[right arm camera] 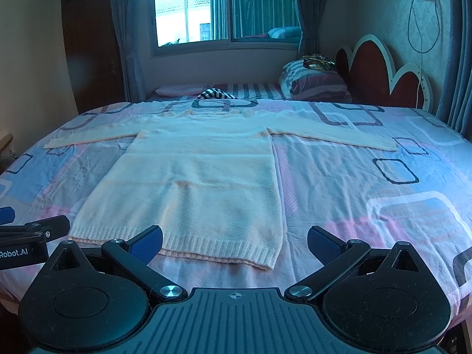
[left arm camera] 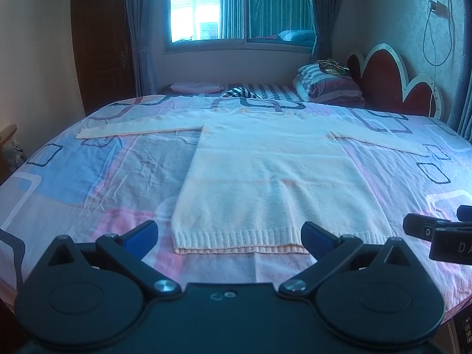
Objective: Fold small clothes
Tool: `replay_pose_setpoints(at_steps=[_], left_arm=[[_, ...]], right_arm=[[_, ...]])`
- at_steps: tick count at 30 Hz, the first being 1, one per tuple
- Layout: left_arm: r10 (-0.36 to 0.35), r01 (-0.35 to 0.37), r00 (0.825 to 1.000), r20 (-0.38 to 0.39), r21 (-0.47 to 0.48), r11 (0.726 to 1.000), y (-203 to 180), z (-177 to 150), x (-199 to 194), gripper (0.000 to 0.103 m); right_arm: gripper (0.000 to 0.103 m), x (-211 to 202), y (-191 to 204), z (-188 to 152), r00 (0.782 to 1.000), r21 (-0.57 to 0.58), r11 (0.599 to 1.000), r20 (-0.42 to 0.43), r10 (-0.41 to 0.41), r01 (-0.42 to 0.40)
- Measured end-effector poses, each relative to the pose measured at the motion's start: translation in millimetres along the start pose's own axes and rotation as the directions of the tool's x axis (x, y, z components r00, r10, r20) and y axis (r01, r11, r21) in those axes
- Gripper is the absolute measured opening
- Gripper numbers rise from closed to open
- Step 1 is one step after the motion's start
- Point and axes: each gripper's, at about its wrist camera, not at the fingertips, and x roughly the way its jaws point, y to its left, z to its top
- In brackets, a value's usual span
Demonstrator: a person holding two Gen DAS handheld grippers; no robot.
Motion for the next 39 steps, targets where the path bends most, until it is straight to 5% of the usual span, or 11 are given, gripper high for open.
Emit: replay_pose_setpoints(at_steps=[39], left_arm=[[-0.017,0.017,1.0,0.019,0.002,1.0,4.7,22.8,20.4,0.102]], right_arm=[[0.103,16.8,0.4,23.1,1.0,-0.014,1.0,0.001,-0.009,0.009]])
